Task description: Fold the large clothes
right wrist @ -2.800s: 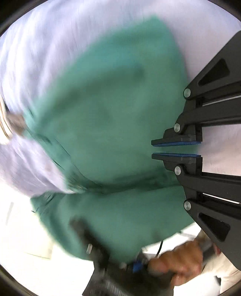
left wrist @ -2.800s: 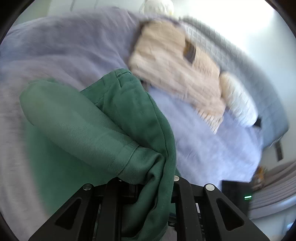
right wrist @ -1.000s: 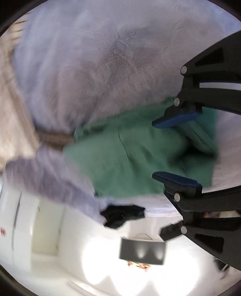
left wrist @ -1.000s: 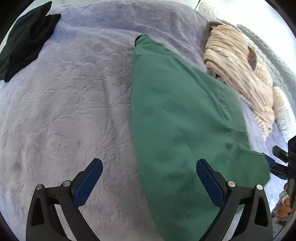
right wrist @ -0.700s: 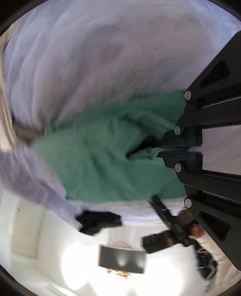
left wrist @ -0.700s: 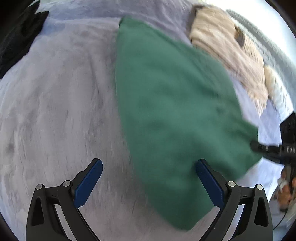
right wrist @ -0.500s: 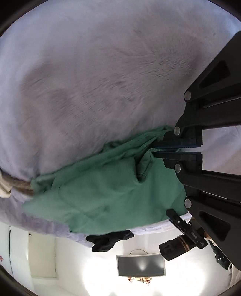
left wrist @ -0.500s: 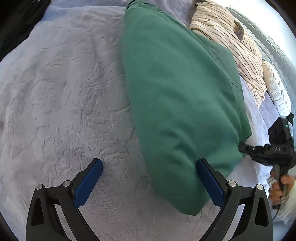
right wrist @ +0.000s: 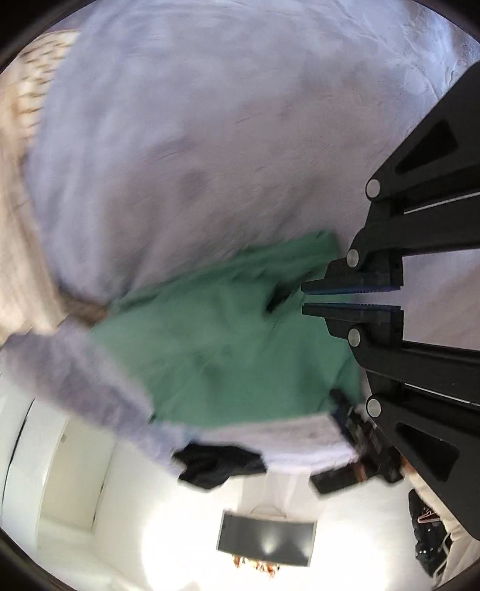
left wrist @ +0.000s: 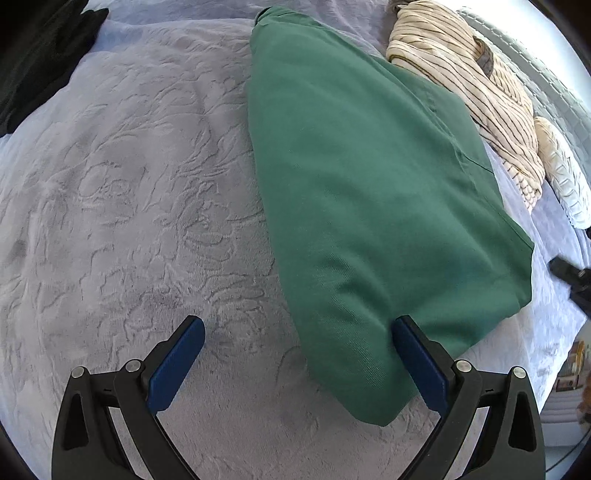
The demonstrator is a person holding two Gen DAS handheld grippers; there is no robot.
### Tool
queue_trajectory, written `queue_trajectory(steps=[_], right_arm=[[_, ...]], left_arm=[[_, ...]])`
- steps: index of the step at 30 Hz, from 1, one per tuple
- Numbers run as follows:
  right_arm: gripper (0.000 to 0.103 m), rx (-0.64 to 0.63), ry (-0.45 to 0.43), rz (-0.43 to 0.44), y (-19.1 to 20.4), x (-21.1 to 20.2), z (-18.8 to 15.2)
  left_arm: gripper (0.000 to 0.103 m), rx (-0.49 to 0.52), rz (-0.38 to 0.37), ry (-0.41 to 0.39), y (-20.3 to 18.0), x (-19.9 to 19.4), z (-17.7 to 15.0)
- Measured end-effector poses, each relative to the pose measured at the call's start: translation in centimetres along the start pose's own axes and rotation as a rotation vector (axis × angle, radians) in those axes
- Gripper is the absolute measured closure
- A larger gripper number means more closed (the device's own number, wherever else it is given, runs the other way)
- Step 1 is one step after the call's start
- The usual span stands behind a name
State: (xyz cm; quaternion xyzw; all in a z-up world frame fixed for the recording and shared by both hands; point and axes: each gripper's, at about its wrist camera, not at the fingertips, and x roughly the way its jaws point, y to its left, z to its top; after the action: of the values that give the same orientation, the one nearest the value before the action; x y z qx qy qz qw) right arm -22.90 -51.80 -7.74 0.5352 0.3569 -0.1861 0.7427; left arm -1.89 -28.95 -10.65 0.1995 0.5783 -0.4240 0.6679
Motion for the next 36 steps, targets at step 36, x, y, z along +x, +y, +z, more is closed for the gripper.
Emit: queue_trajectory(steps=[36], right_arm=[[0.099,0.056,0.080,-0.025,-1.7,2.9,1.9]], left_arm=[[0.001,-0.005,0.107,0.052,-4.5,1.4,1.0]])
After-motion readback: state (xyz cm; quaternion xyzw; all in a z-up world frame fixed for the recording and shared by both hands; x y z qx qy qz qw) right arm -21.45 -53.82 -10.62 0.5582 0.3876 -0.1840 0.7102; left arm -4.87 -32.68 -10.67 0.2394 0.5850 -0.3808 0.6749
